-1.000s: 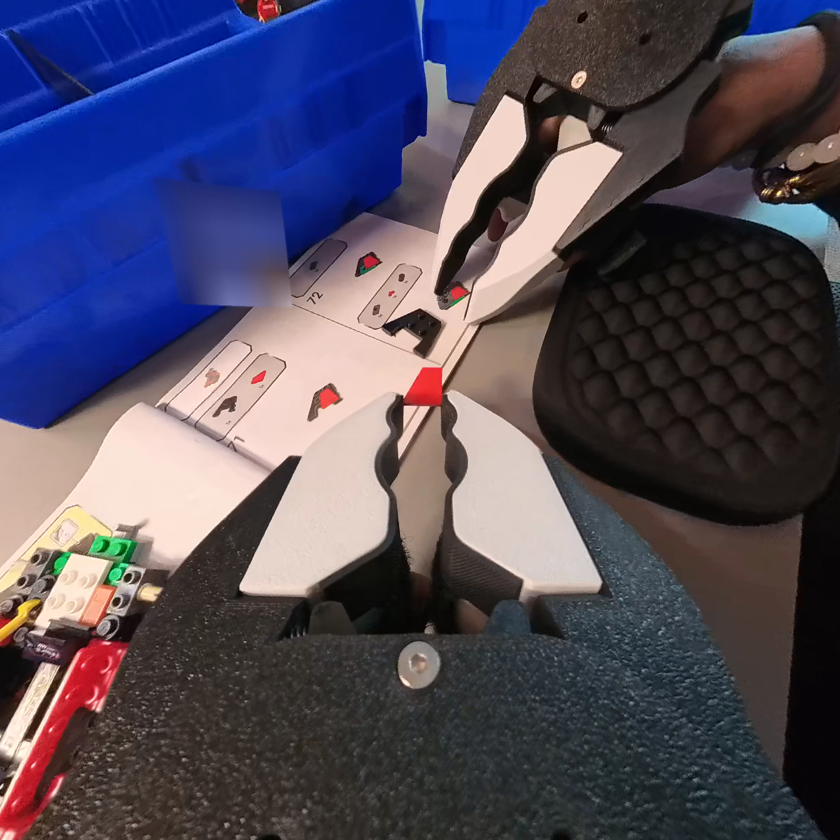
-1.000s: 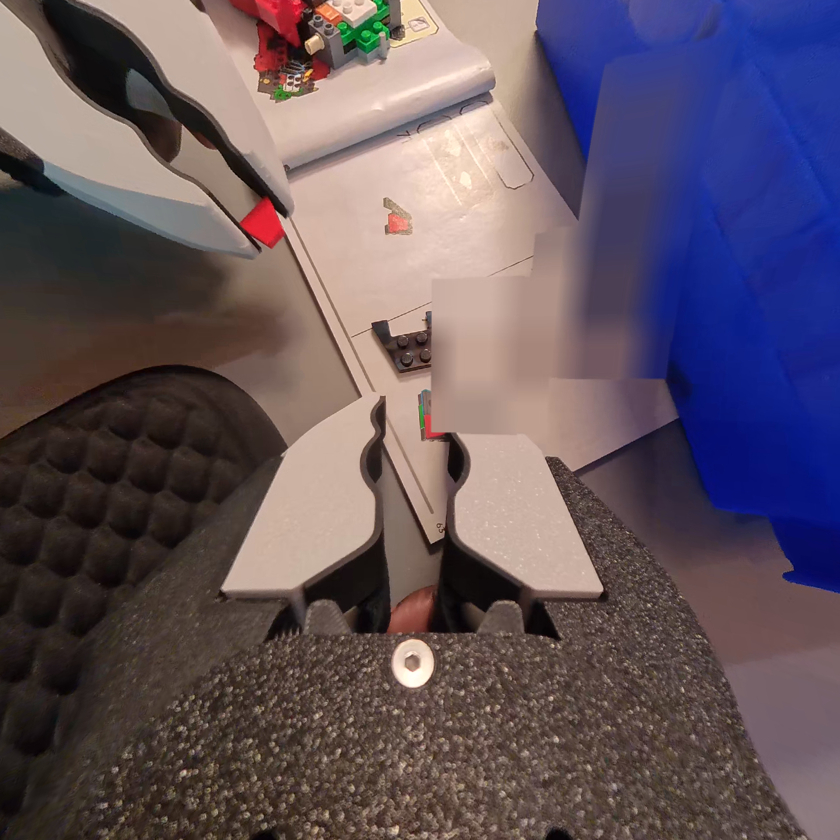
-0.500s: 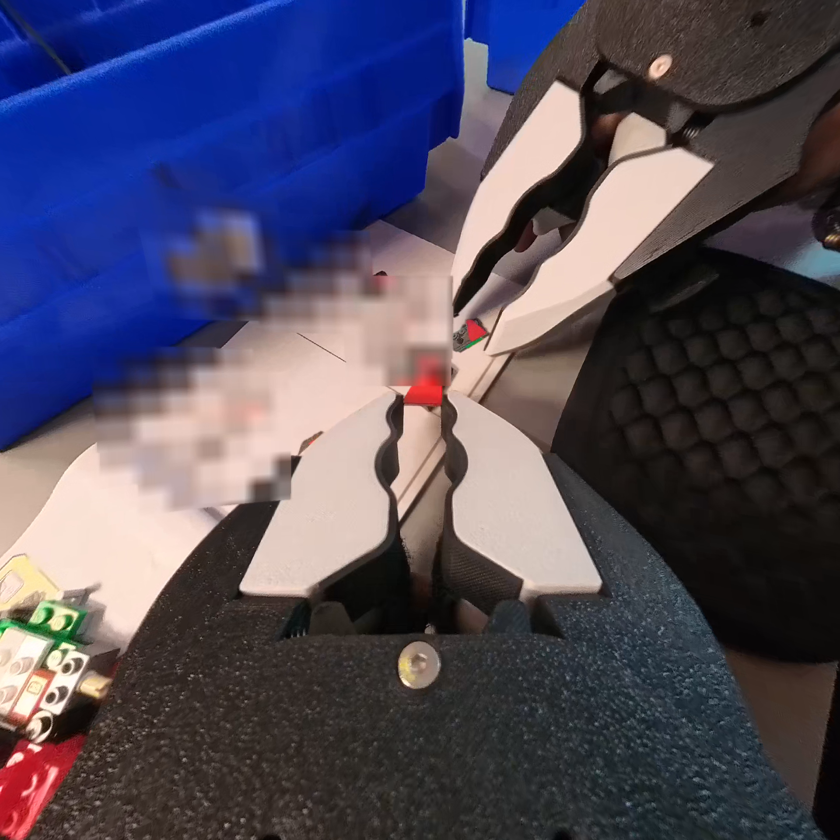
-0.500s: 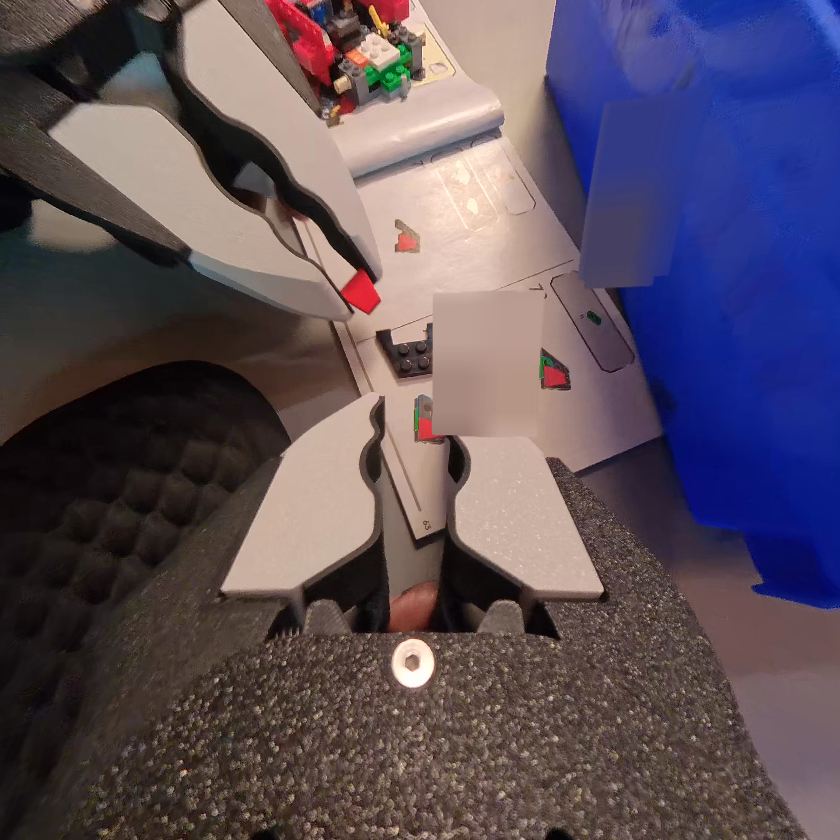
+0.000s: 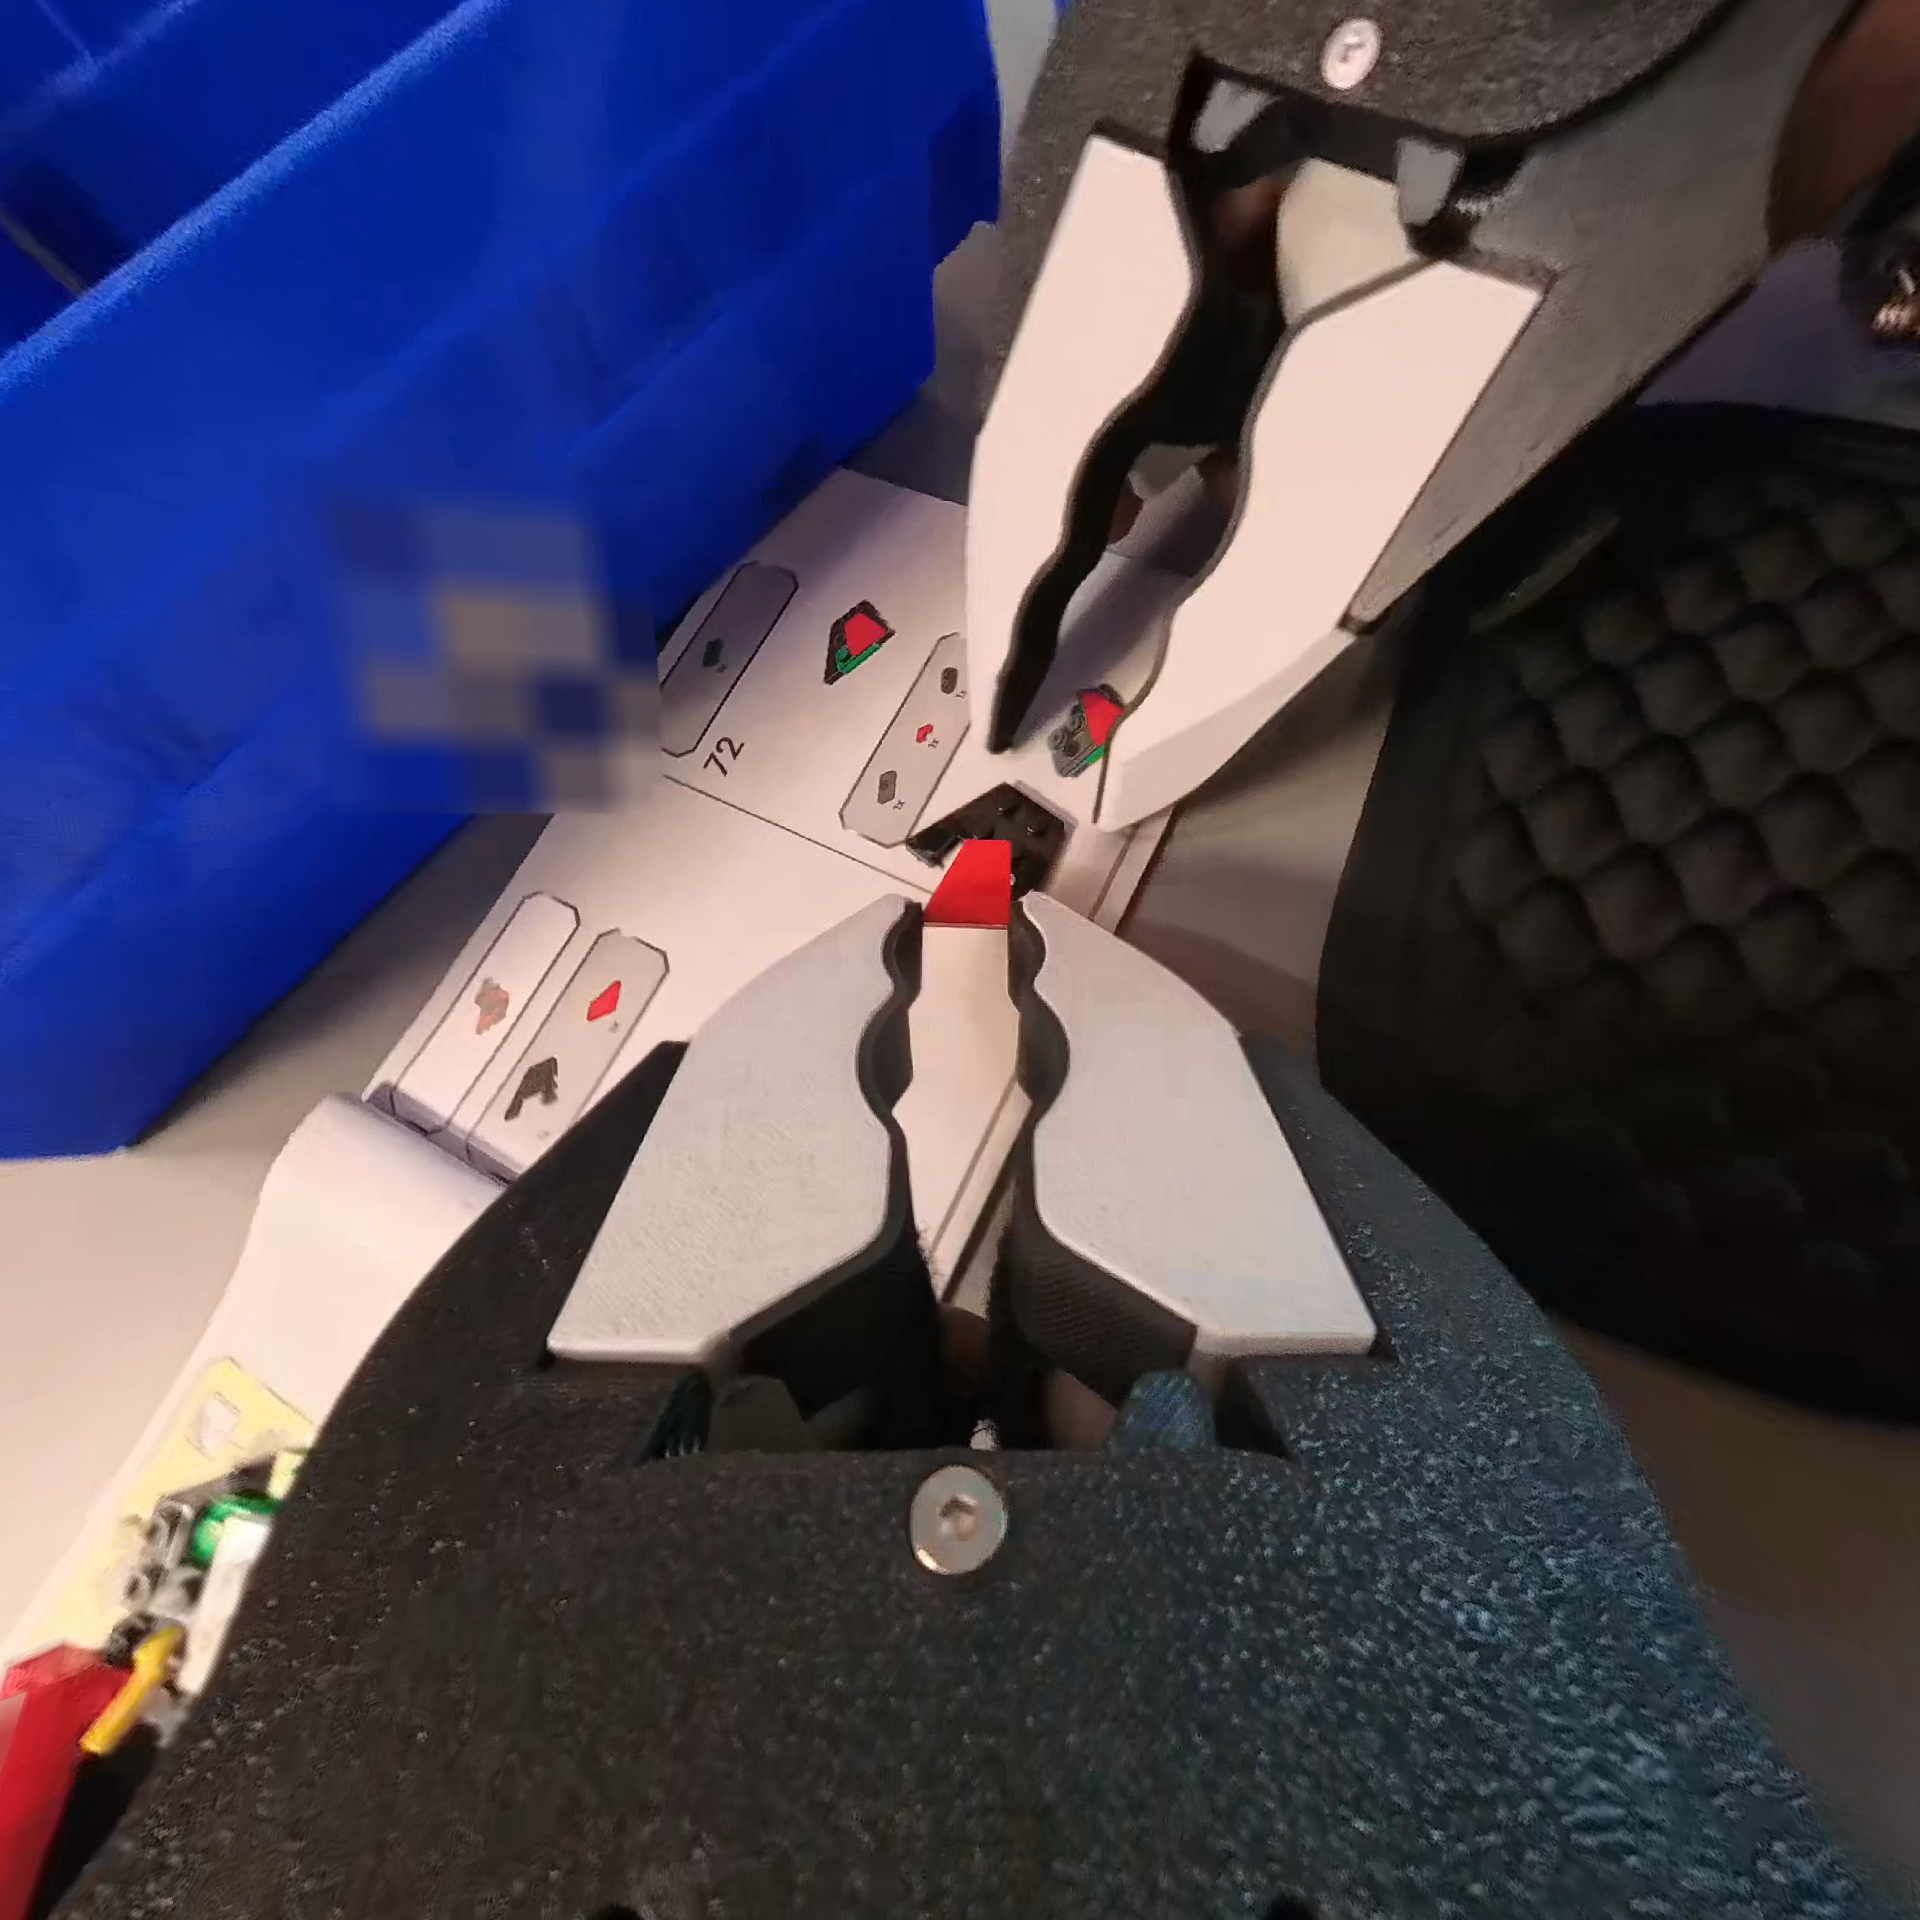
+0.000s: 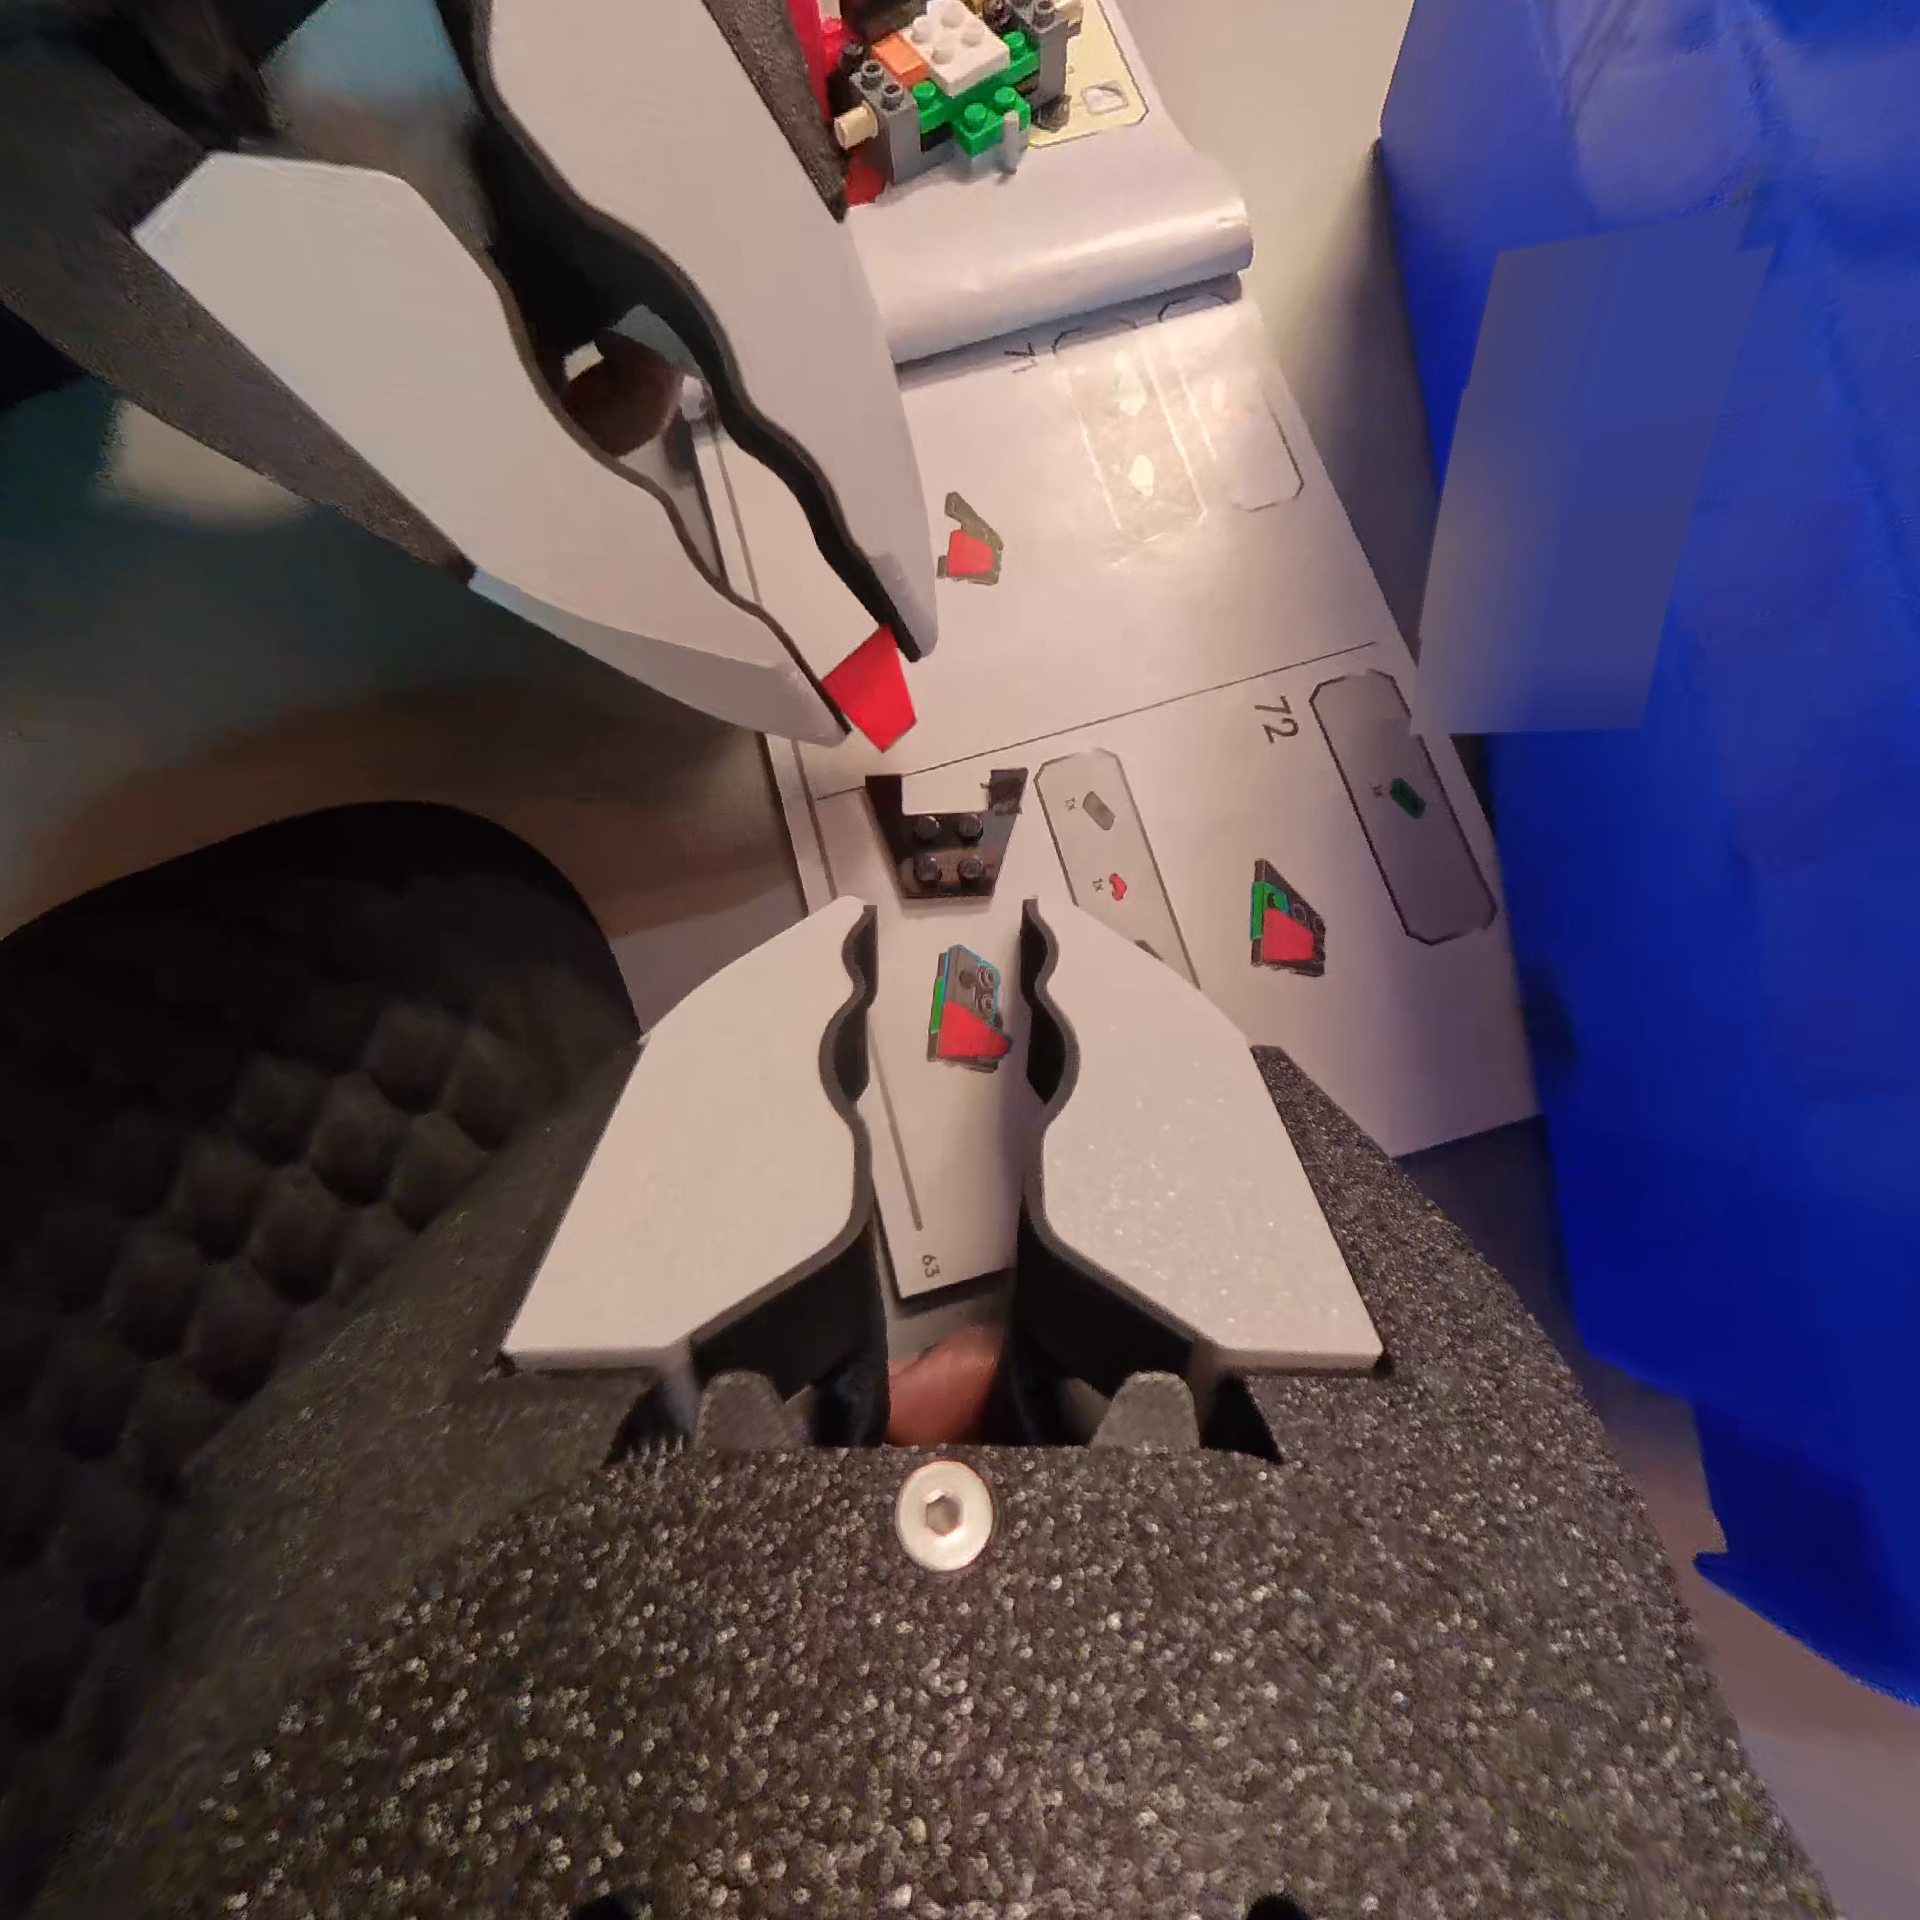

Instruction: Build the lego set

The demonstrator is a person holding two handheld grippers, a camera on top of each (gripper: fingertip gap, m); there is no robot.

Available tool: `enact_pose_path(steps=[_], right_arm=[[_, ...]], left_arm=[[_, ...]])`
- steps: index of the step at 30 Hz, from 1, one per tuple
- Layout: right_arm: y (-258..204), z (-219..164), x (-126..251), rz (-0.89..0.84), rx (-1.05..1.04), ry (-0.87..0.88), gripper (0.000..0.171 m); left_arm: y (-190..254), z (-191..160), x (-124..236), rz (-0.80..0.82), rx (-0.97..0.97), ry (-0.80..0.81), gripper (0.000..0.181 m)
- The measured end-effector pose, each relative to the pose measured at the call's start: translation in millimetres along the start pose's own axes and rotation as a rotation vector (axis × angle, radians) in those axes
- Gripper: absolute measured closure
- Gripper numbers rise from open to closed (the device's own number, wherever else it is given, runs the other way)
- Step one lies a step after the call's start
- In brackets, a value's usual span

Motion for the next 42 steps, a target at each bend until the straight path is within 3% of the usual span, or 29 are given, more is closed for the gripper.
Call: enact_pose_path(steps=[7, 14, 23, 42], right_arm=[[-0.7, 3.9, 4.2, -0.005, 0.027, 0.058, 0.149], [-0.7, -7.9, 9.1, -0.014, 0.010, 0.075, 0.158], [0.0, -10.8, 4.0, -0.005, 0.002, 0.041, 0.151], [-0.3, -11.5, 0.4, -0.007, -0.019, 0.075, 0.154]], left_arm=[[-2.2, 11.3, -12.7, -0.080, -0.131, -0.079, 0.166], [-9.1, 6.9, -9.8, -0.097, -0.088, -0.065, 0.166], [-10.3, 5.7, -9.7, -0.125, -0.096, -0.041, 0.166], [-4.1, 6.0, -16.1, -0.084, -0.075, -0.058, 0.166]])
Point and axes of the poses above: each gripper's, where its closed fingertips meet, x back along the fingers, z out of its top, y = z × x across the jaws, the point moved 10 cm from there along x, back along the fingers, and after that the axes turned 1 degree about -x, right-handed, at the moved point
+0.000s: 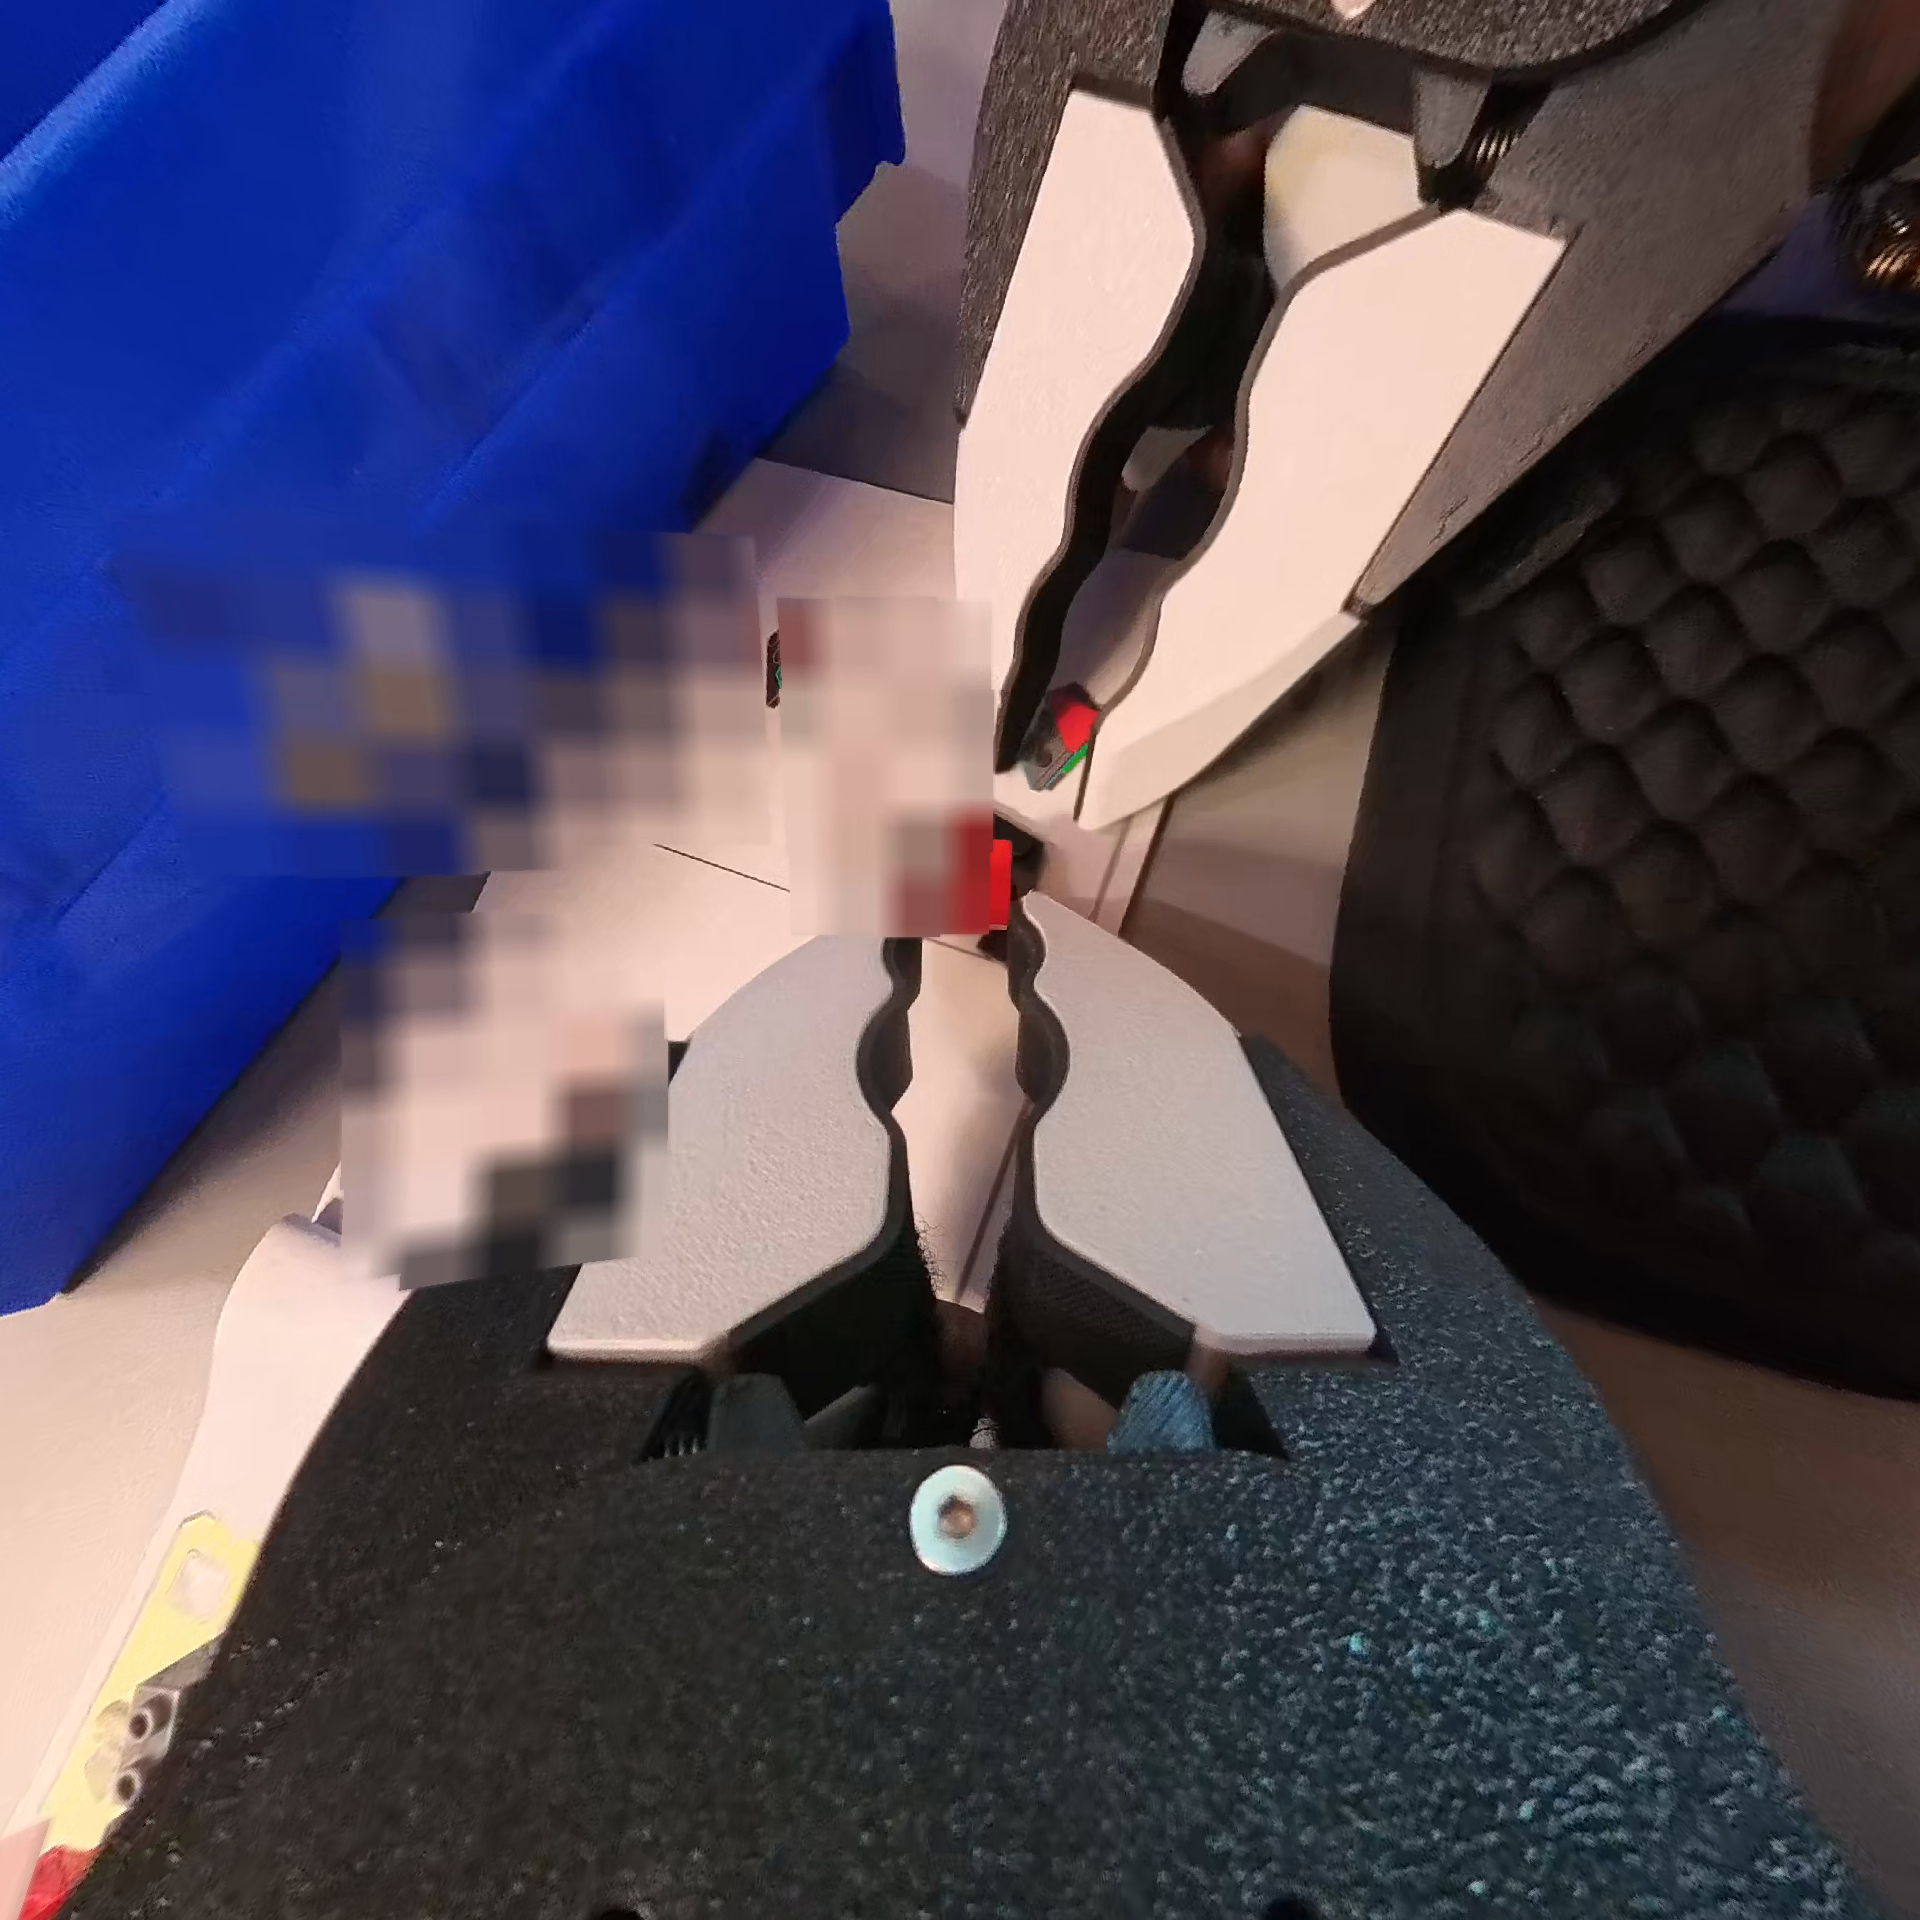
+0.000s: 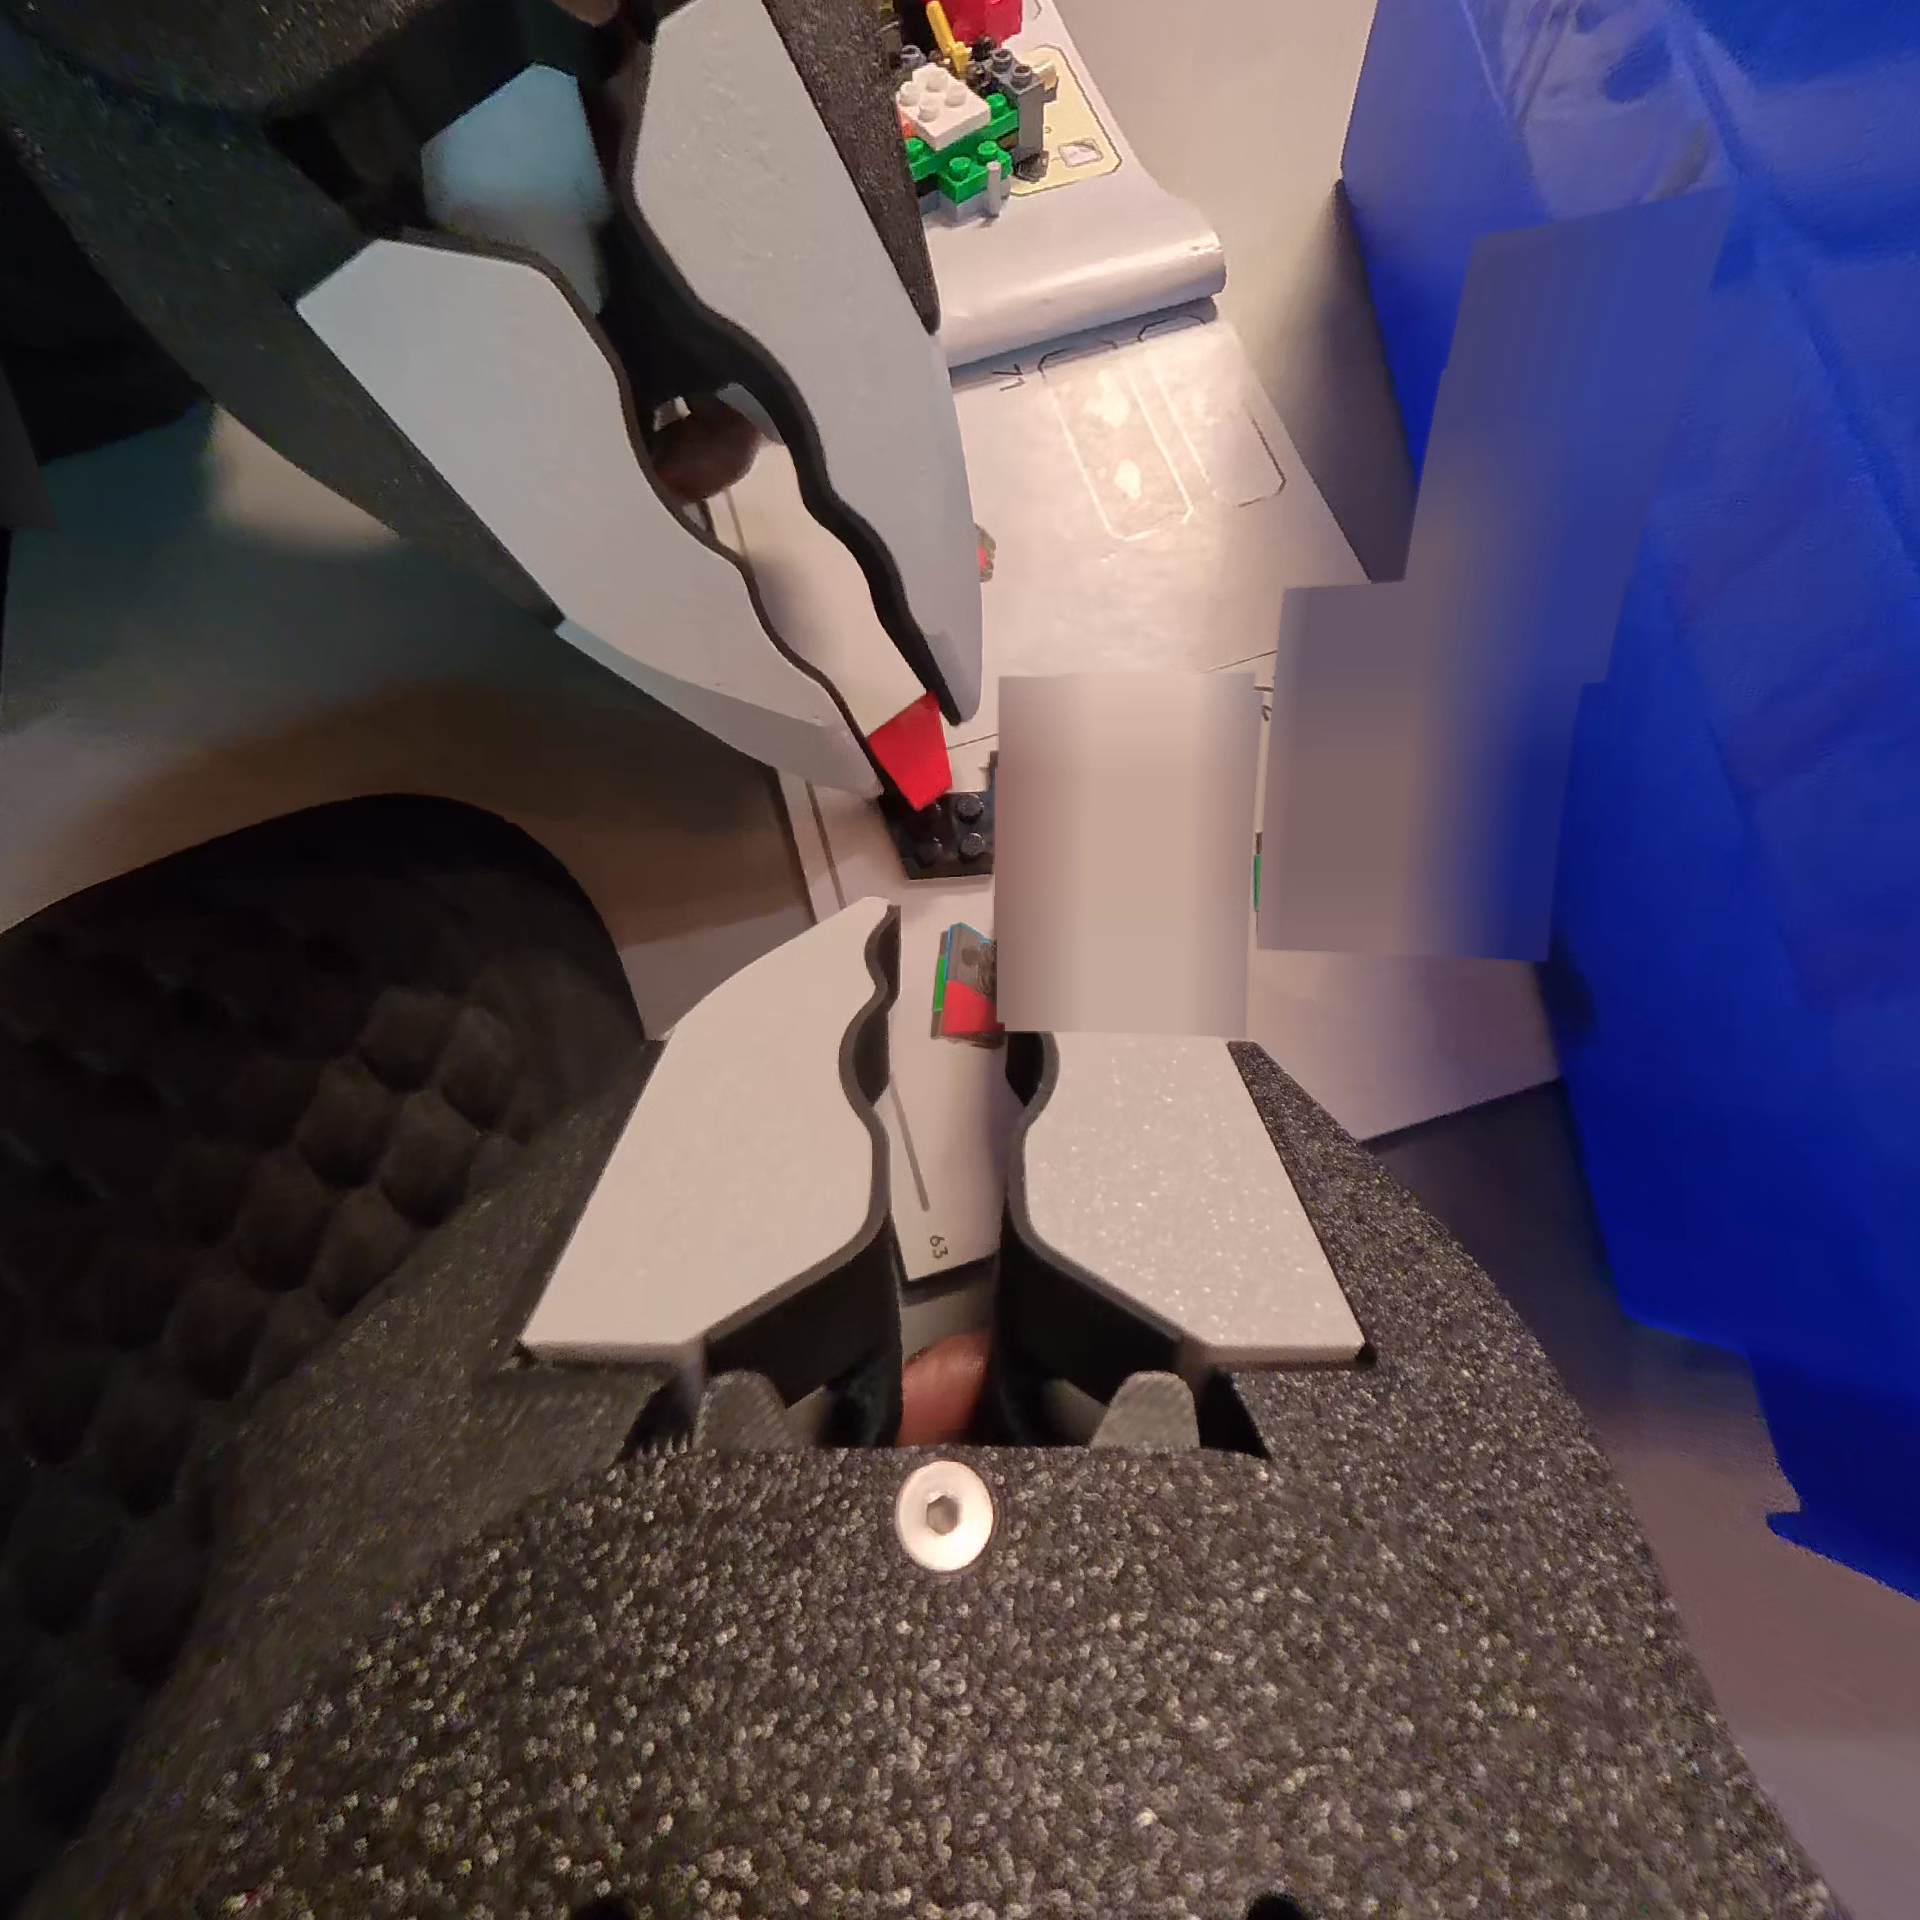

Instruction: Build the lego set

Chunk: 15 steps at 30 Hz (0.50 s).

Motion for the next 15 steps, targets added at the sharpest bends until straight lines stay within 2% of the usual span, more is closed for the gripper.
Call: enact_pose_path(steps=[9, 15], right_arm=[[-2.5, 1.5, -2.0, 0.001, 0.020, 0.001, 0.154], [-3.2, 3.0, 0.4, -0.001, 0.042, 0.025, 0.155]], left_arm=[[2.8, 3.2, -4.4, 0.037, -0.016, -0.019, 0.166], [2.7, 5.9, -3.2, 0.027, -0.102, -0.036, 0.166]])
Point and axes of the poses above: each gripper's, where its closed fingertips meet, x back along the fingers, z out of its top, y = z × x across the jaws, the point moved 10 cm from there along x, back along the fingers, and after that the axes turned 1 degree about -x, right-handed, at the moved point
